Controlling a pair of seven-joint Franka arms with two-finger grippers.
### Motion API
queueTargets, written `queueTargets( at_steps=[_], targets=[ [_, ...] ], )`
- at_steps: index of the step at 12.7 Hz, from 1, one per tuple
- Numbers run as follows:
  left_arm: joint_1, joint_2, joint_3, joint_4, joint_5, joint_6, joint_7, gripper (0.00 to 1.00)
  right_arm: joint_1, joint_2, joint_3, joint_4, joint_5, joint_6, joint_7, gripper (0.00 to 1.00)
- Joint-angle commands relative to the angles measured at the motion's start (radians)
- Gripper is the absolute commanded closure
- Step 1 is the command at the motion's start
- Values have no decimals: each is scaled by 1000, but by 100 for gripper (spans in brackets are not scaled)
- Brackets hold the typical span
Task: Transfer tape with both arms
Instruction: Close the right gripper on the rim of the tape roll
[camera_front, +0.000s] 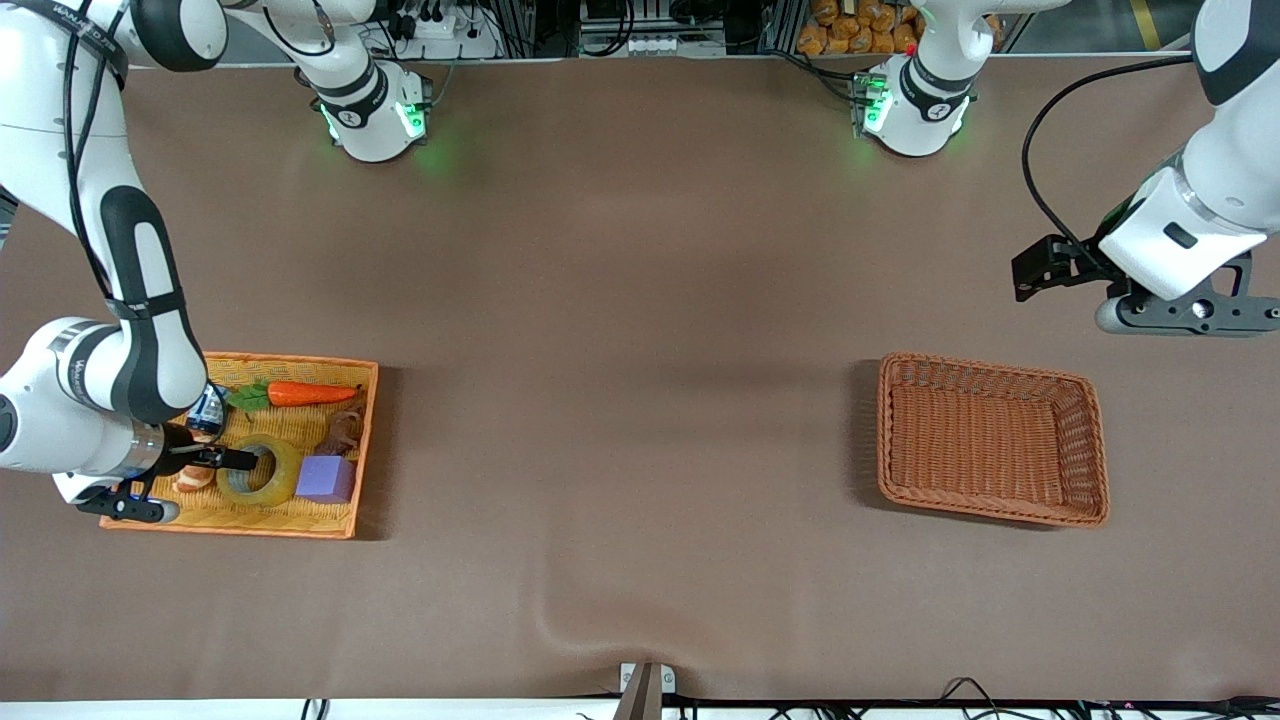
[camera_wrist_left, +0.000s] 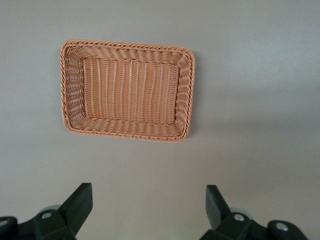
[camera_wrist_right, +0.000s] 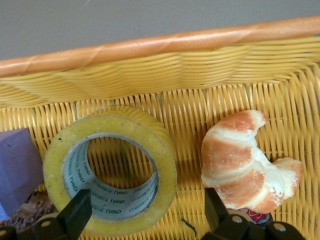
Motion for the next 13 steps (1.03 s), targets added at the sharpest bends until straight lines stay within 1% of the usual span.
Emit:
queueTargets(
  at_steps=[1,2,3,4,5,6,7,9,11,12,13],
  targets=[
    [1,5,-3,-2,-9,10,20,0,-21,37,8,5,26,31,9,0],
    [2,7,-3,-5,-12,24,8,0,-21,37,8,-6,26,46,9,0],
    [3,7,-3,-3,-12,28,8,0,-21,37,8,-7,26,48,9,12],
    [3,5,-3,-3,-10,27,3,0,-21,37,8,-9,27,48,9,40],
    [4,4,-3,-2,-9,27,3,0,-19,37,8,-9,27,48,9,58],
    [6,-4,-3,-2,-9,27,3,0,-21,37,8,-9,41,48,9,72],
    [7,-7,-5,-2,-10,24,2,0,-19,37,8,-9,52,48,9,78],
    [9,-6,-5,0,-13,24,3,0,-19,37,8,-9,52,46,9,85],
    [9,-4,-5,0,-10,24,3,0,-19,37,8,-9,52,46,9,94],
    [12,-6,-5,-2,-16,24,5,0,-19,35,9,-9,52,46,9,98],
    [7,-4,-5,-2,-16,24,2,0,-19,35,8,-9,52,46,9,100]
  ],
)
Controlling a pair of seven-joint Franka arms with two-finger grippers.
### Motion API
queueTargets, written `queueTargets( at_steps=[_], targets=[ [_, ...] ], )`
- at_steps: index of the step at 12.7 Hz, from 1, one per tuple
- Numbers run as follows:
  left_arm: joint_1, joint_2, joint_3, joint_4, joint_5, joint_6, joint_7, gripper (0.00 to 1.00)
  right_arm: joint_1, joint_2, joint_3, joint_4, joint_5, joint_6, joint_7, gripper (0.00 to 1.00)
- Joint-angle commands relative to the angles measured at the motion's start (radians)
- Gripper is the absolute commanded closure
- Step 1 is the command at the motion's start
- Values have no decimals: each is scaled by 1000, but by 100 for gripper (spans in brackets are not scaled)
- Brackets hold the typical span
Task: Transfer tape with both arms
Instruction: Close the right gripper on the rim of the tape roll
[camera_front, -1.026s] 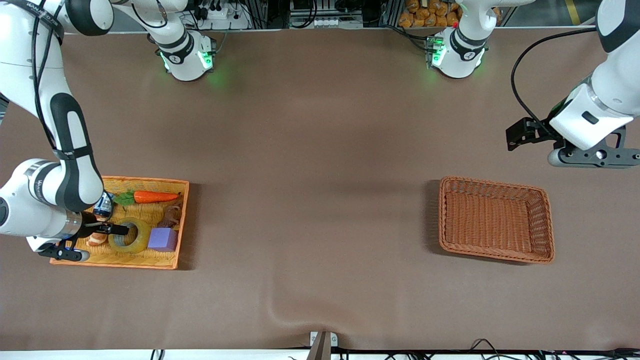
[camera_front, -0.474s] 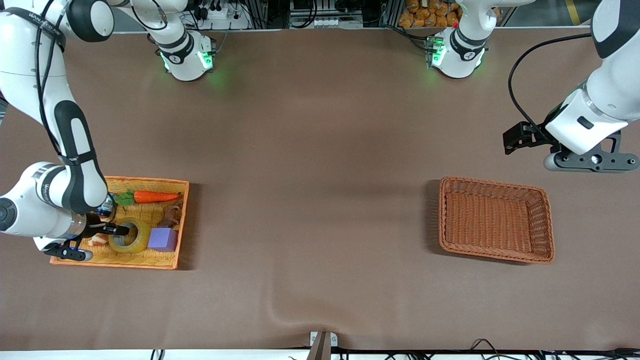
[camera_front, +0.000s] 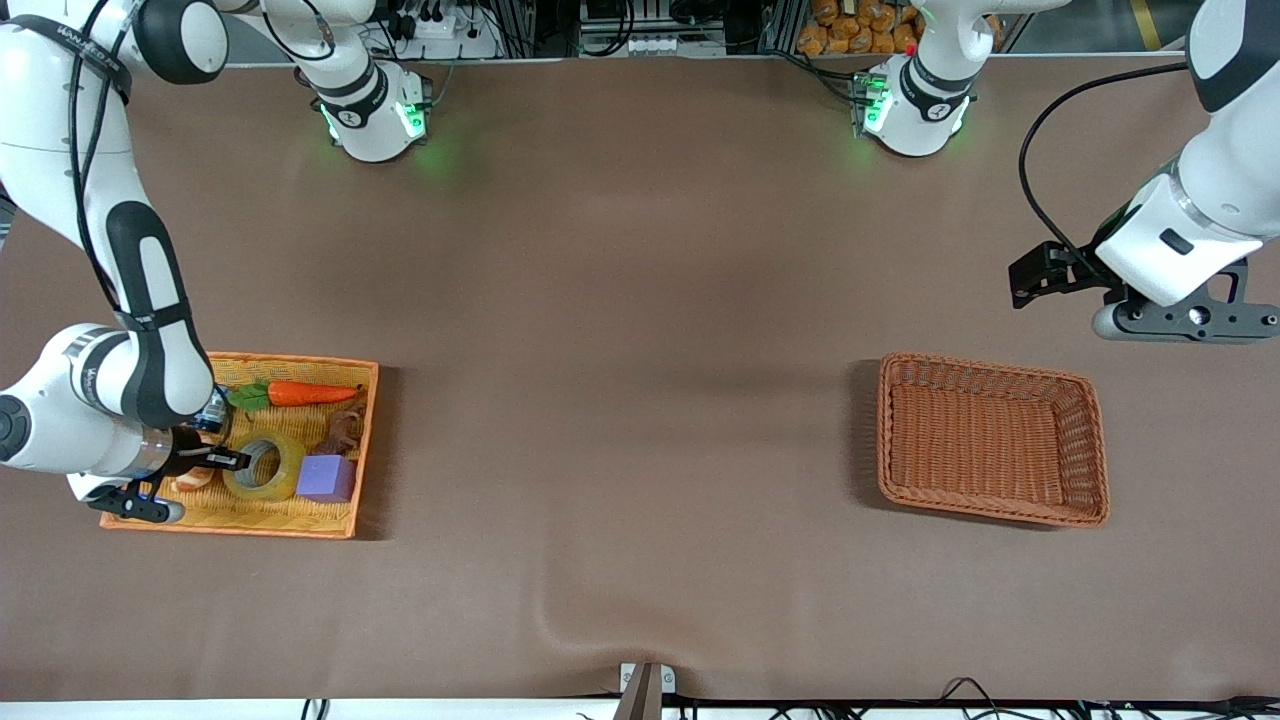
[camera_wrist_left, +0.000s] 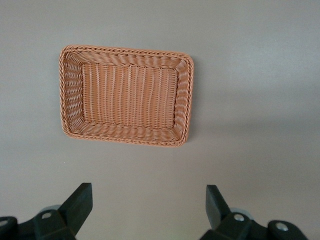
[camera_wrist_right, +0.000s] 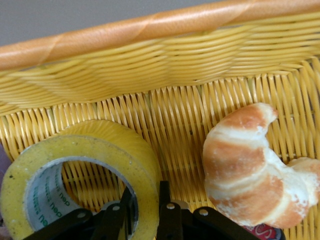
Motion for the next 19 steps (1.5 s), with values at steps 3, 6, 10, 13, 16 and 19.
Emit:
queueTargets(
  at_steps=[3,6,10,13,16,19],
  targets=[
    [-3,-5,-5,-3,-12,10,-18,0,-9,-1,8,0,24,3,1,100],
    [-26,6,-5,-3,-2,32,-35,0,-9,-9,8,5,24,1,-9,100],
    [-25,12,-6,-4,-2,39,-35,0,-6,-46,6,14,23,-6,-9,100],
    [-18,12,-5,-8,-2,39,-34,0,0,-124,6,23,15,-101,-9,100],
    [-12,10,-5,-8,-2,37,-34,0,5,-193,9,26,14,-176,-35,100],
    [-11,15,-2,-17,-1,37,-34,0,13,-254,17,32,17,-230,-91,100]
  ],
)
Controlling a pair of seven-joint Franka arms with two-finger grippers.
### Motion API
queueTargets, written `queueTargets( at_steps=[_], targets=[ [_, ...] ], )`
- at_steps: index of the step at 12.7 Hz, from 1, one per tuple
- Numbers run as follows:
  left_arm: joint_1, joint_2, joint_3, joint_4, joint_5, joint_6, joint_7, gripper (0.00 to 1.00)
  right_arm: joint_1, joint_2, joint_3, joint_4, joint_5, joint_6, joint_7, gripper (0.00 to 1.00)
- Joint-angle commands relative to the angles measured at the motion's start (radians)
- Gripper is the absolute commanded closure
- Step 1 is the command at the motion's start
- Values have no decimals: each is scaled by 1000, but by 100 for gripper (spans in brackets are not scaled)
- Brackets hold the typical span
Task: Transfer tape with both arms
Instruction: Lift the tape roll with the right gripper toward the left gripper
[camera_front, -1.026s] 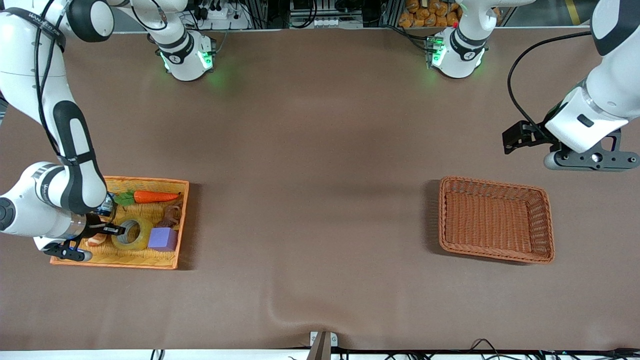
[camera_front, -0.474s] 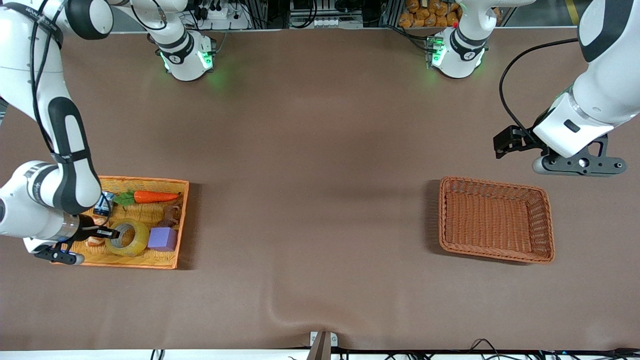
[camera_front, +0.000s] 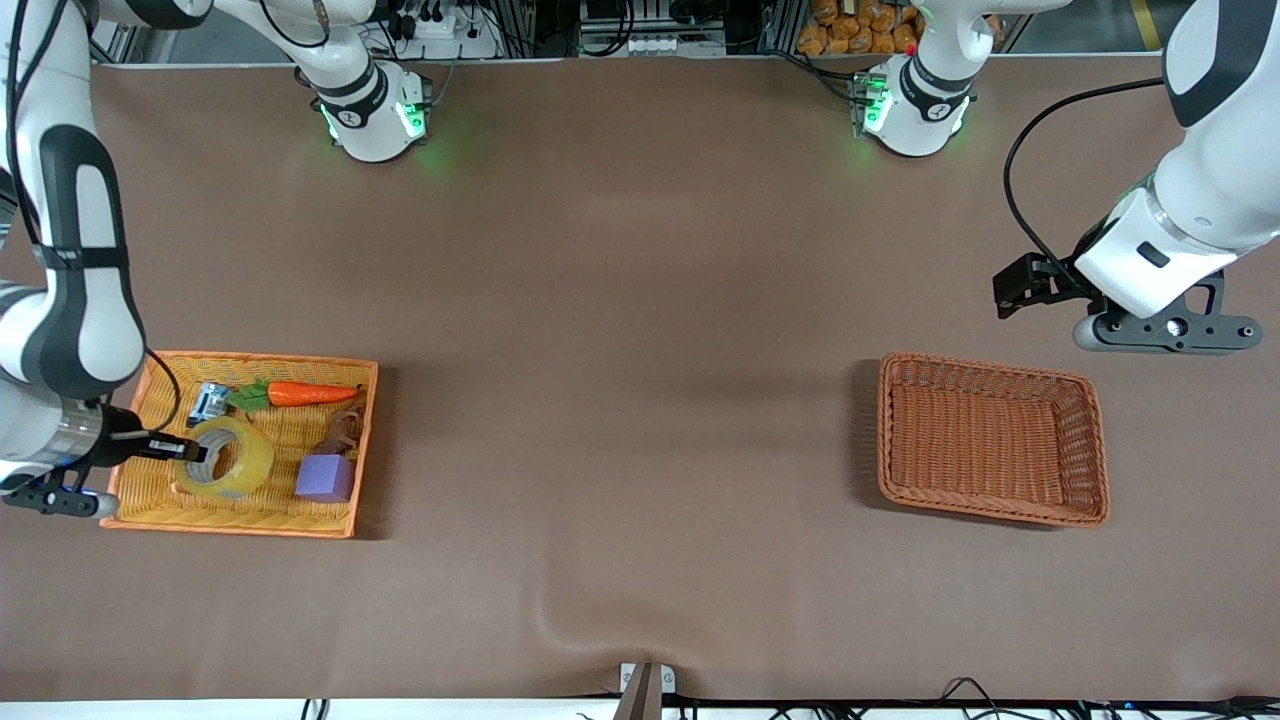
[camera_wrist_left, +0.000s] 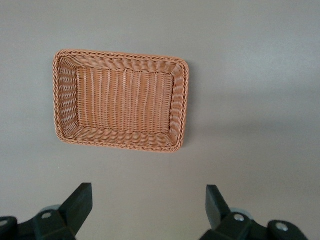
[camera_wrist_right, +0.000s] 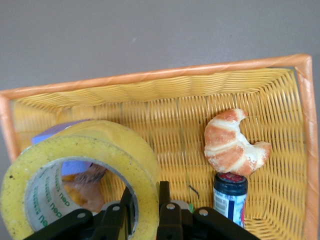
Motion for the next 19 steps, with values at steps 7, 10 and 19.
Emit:
queueTargets(
  at_steps=[7,10,19],
  targets=[
    [4,28,-4,-44,-2,26,-14,0,230,-81,4,40,19,-50,44,100],
    [-1,31,-4,-52,-1,34,-14,0,338,-67,5,49,26,-44,120,100],
    [39,25,-4,-253,-2,221,-16,0,803,121,5,68,19,169,563,100]
  ],
)
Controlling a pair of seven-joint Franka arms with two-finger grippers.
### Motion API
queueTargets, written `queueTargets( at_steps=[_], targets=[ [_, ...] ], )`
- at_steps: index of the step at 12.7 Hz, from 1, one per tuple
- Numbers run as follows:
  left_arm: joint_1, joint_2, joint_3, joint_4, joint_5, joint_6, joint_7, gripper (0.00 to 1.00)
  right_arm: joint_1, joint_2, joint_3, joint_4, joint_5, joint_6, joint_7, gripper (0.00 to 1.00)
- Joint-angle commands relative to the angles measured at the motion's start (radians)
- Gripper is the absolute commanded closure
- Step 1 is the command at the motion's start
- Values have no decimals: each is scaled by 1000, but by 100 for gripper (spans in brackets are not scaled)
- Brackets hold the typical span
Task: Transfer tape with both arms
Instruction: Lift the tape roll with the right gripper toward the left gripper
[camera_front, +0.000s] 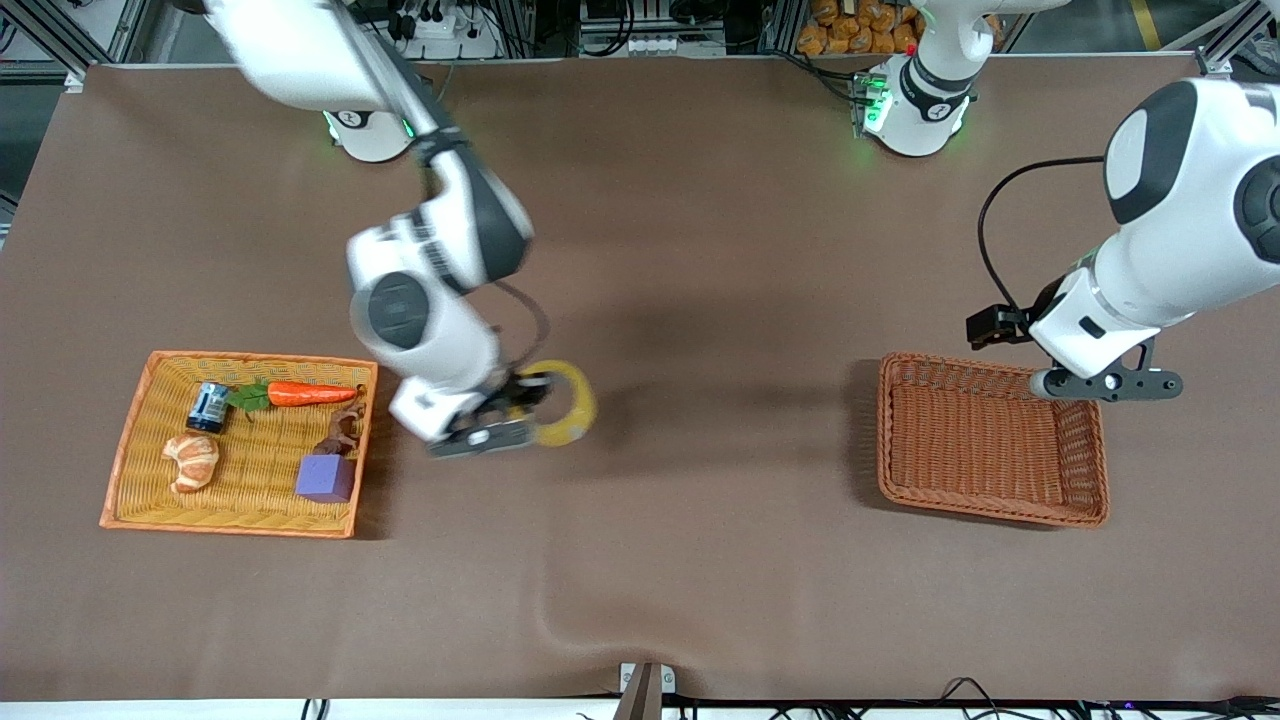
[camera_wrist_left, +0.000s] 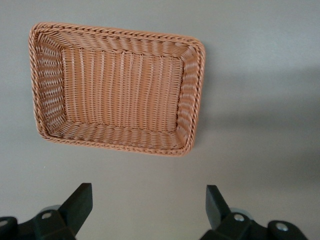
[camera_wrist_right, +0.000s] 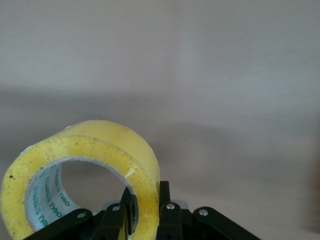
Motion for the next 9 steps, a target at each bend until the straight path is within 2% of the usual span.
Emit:
queueTargets(
  at_steps=[1,3,4,5,6,7,9],
  targets=[
    [4,-16,-7,-74,-4,80,-15,0,98,87,-15,39,14,96,107,100],
    [-8,-7,-9,-91,-12,126,-13,0,164,150,-15,86,22,226,209,100],
    [-37,7,-9,-88,-15,126,-15,0,184,177,-15,123,34,245,260,96],
    [-63,7,-9,-91,-18,126,-19,0,200,193,-15,148,34,248,306,68],
    [-68,18,-9,-92,-16,126,-38,0,200,193,-15,152,34,247,331,10],
    [-79,36,-9,-91,-16,126,-48,0,201,189,-16,152,34,244,339,0],
    [-155,77,-9,-69,-6,126,-70,0,182,175,-21,152,34,238,334,0]
  ],
)
